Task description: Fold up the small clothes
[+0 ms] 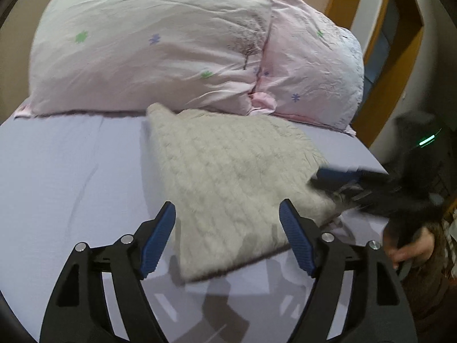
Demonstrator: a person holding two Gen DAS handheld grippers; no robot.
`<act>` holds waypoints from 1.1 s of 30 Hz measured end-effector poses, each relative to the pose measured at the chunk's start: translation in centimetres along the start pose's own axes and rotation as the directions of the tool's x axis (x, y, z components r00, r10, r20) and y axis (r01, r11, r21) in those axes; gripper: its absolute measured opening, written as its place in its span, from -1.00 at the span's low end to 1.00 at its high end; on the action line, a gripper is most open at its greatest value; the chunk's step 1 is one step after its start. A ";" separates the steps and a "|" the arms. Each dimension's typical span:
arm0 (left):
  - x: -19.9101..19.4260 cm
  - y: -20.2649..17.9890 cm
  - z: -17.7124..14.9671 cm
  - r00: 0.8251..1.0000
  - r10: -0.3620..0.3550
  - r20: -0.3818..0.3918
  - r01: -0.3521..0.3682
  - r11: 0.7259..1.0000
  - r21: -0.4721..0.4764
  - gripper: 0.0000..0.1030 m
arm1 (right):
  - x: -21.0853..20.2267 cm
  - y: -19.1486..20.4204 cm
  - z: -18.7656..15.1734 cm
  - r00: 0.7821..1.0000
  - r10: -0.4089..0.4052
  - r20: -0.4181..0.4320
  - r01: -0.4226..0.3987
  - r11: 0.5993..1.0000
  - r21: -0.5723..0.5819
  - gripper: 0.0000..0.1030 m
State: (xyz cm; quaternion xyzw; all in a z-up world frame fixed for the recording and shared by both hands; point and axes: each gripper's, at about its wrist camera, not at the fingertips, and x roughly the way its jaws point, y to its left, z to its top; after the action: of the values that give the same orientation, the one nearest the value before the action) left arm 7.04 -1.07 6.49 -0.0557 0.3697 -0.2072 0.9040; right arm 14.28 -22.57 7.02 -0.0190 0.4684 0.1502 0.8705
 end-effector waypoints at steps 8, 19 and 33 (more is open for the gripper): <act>-1.6 0.6 -2.8 0.992 0.129 -0.008 -0.129 0.991 -0.031 0.97 | -6.7 0.0 -2.9 0.981 0.016 0.195 -0.028 0.998 0.060 0.96; 1.4 0.0 -4.4 0.957 0.264 -0.121 -0.262 0.965 0.033 0.97 | -1.7 0.3 -5.6 0.992 -0.126 -0.031 0.129 0.978 0.166 0.96; 2.8 -0.1 -4.9 0.930 0.322 -0.178 -0.311 0.946 0.087 0.97 | -0.7 2.1 -6.0 0.974 -0.218 -0.055 0.224 0.965 0.136 0.96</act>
State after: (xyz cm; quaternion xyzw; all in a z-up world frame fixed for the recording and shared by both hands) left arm 5.39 -2.05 1.18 0.0505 0.4523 -0.0735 0.8874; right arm 8.44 -21.74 4.44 -0.0123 0.4898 0.0182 0.8716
